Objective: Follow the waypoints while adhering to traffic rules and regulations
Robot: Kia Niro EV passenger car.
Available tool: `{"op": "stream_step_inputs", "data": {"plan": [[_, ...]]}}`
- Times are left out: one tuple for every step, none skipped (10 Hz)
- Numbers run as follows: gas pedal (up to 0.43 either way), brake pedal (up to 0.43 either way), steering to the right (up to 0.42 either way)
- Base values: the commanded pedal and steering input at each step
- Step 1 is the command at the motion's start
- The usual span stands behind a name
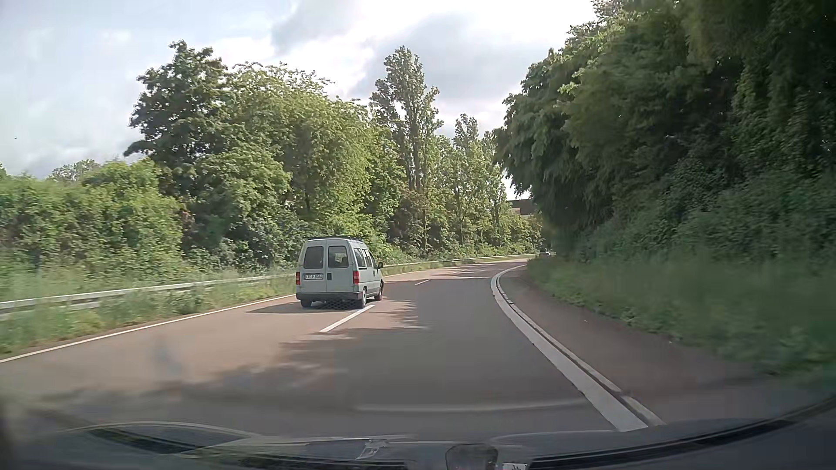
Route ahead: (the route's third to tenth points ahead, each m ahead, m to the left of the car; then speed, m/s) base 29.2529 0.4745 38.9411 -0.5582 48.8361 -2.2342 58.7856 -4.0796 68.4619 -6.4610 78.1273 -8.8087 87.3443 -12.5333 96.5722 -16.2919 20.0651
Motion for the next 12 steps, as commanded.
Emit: {"op": "stream_step_inputs", "data": {"plan": [[0.118, 0.0, 0.025], [0.118, 0.0, 0.025], [0.118, 0.0, 0.025], [0.118, 0.0, 0.025], [0.118, 0.0, 0.025], [0.118, 0.0, 0.025], [0.118, 0.0, 0.025], [0.118, 0.0, 0.024], [0.118, 0.0, 0.024], [0.118, 0.0, 0.023], [0.118, 0.0, 0.022], [0.118, 0.0, 0.021]]}}
